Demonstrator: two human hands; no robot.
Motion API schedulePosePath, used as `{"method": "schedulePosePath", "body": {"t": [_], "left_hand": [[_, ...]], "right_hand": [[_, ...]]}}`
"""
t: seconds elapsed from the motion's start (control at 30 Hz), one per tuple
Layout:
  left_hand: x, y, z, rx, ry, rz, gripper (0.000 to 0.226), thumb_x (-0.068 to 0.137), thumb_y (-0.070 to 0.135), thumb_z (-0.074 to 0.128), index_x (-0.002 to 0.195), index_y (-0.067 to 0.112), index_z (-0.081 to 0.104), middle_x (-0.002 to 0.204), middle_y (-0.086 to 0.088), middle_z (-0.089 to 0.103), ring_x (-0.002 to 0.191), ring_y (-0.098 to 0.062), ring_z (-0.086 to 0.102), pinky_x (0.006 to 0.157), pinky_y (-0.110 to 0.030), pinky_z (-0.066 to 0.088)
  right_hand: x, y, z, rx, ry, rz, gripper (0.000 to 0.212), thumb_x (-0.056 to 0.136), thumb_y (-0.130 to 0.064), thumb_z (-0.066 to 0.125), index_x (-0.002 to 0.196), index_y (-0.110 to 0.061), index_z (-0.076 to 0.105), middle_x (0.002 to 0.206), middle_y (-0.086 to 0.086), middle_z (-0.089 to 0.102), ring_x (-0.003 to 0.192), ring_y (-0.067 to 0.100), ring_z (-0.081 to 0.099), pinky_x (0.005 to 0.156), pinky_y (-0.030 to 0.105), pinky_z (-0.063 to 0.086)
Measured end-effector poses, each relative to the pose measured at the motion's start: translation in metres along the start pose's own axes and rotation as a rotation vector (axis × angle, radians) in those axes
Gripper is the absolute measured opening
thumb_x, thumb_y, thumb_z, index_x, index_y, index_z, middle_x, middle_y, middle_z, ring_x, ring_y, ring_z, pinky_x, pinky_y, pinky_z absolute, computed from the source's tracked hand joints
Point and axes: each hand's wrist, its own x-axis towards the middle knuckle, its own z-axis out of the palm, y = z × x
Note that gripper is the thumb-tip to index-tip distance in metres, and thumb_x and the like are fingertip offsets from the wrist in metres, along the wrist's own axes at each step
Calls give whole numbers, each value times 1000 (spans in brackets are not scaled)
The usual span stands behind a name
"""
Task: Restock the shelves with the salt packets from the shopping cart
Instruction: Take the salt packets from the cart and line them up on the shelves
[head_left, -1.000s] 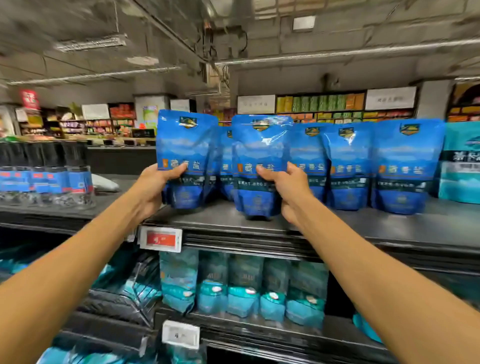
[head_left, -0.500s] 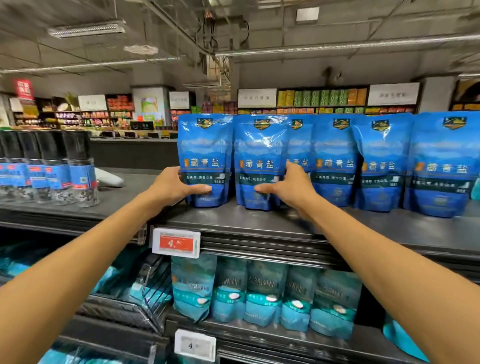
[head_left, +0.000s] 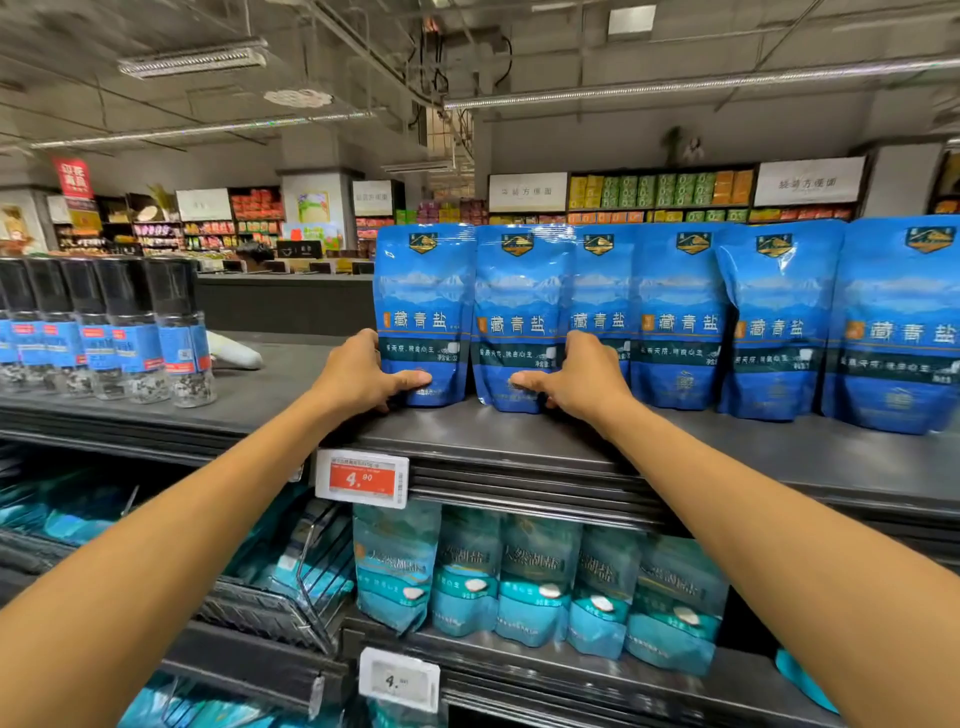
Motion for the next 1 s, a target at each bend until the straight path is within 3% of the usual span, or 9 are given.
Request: {"method": "schedulePosePath", "body": {"t": [0.07,0.17,0.27,0.33,0.47,0.57,0.67,0.87,1.0], "left_hand": [[-2,1,0,31,11,-30,58,69,46,85,105,18,49,89,3,66,62,-12,67,42,-15,44],[-6,1,1,44,20,-51,66,68,49,84,111,16,47,96,0,66,78,-14,67,52,-18,48],[-11,1,2,33,38,-70,72,70,50,83,117,13,43,102,-4,65,94,-22,65,79,-39,56],[-13,3,2,54,67,-80,77,74,51,79,125,10,38,106,-8,62,97,-24,64,85,-45,54],[-19,5,2,33,162,-54,78,83,51,71,134,6,35,121,-11,53,101,-26,60,82,-41,51],[-22,5,4,15,275,-8,61,88,47,66,127,8,41,120,-12,54,100,-19,54,77,-31,40],[-26,7,5,-50,296,-23,45,91,44,64,116,13,43,113,-12,57,101,-22,58,76,-31,41],[-56,35,12,-196,391,192,18,95,35,59,99,22,48,85,4,58,65,0,53,62,-23,45],[-93,69,27,-490,235,324,8,97,27,59,91,28,54,76,14,60,60,-5,55,60,-17,48]], "right_hand": [[0,2,-1,-6,-16,6,56,74,-46,84,92,-8,48,106,16,62,92,35,65,81,47,55],[-1,4,-3,-23,-20,-2,56,75,-46,83,76,-14,36,94,14,56,92,35,66,69,39,48],[-5,5,-5,-28,-32,3,60,74,-47,83,70,-16,32,75,8,46,90,34,67,64,38,42],[-8,4,-8,-31,-37,5,59,74,-48,83,70,-16,33,68,4,41,89,32,69,58,36,39],[-14,7,-15,-32,-26,7,61,74,-50,82,95,-8,44,87,7,55,89,31,69,69,38,48],[-19,11,-21,-46,-7,-6,63,76,-51,80,102,-4,47,88,9,58,89,31,68,72,40,52],[-21,15,-24,-35,-6,2,67,82,-52,73,115,0,47,93,16,66,92,28,65,71,39,49],[-32,16,-38,52,94,-42,38,93,-42,64,107,-8,55,98,12,70,96,26,67,80,34,47],[-72,20,-70,325,136,-179,13,92,-25,68,93,-13,64,78,7,71,63,15,71,64,28,47]]}}
